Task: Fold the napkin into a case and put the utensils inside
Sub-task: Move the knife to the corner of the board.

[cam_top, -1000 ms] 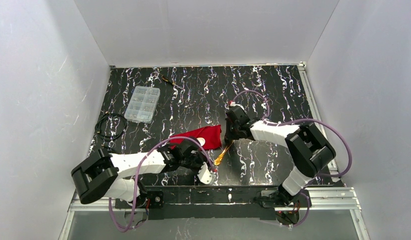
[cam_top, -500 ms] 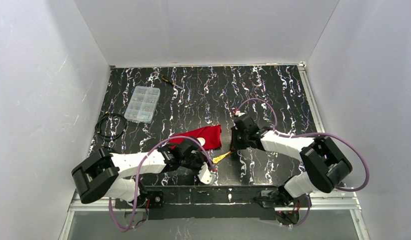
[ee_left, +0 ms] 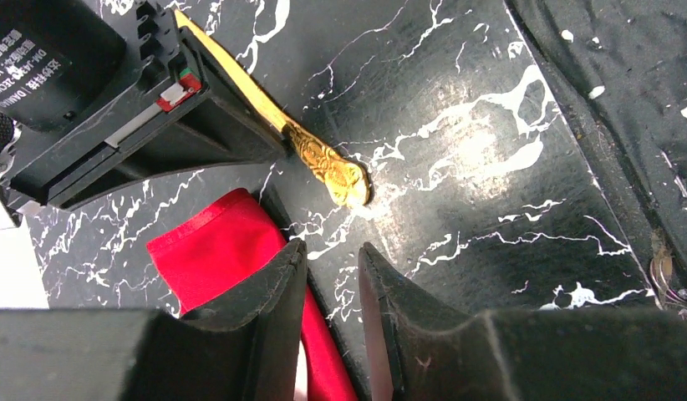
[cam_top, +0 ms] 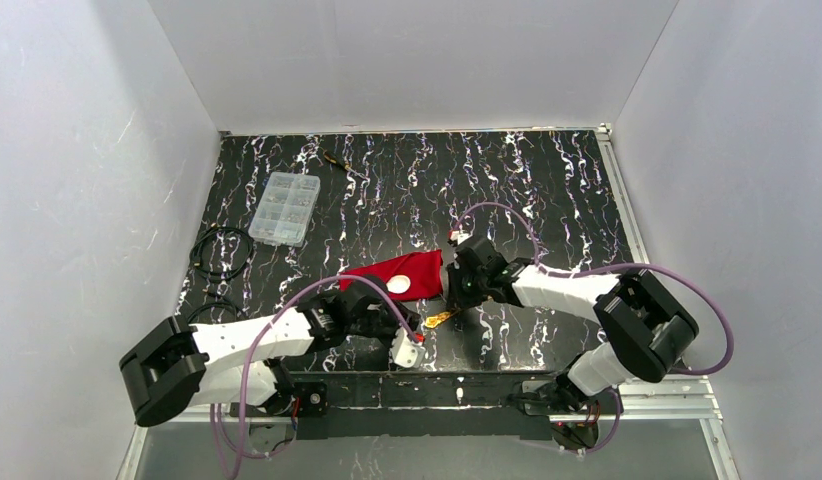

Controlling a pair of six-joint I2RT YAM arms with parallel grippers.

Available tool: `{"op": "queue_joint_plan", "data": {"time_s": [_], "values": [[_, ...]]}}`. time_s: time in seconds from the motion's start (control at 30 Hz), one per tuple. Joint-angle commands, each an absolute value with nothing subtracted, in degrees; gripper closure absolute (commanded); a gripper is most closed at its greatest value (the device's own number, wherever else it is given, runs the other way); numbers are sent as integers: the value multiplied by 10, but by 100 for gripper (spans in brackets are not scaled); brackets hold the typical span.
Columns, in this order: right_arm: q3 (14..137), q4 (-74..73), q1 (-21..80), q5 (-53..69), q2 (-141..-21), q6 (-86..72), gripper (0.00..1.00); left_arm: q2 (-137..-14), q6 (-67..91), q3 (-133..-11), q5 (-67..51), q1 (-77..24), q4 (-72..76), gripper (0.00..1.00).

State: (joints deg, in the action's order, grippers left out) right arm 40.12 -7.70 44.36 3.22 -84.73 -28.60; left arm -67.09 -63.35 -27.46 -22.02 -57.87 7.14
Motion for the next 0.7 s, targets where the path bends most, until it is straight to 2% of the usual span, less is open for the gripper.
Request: {"op": "queue_joint_plan", "data": {"time_s": [0.0,0.2,0.67], "values": [[375,-49,478,23,-844,-291,87,-655,-628,-265,-210,-579,64,72],[355,-46,530,-5,-828,-305,86,-649,-614,-285,-214,-579,35,72],[314,-92,535,-11,-725,-325,84,-705,-646,-307,-253,-579,49,72]]}}
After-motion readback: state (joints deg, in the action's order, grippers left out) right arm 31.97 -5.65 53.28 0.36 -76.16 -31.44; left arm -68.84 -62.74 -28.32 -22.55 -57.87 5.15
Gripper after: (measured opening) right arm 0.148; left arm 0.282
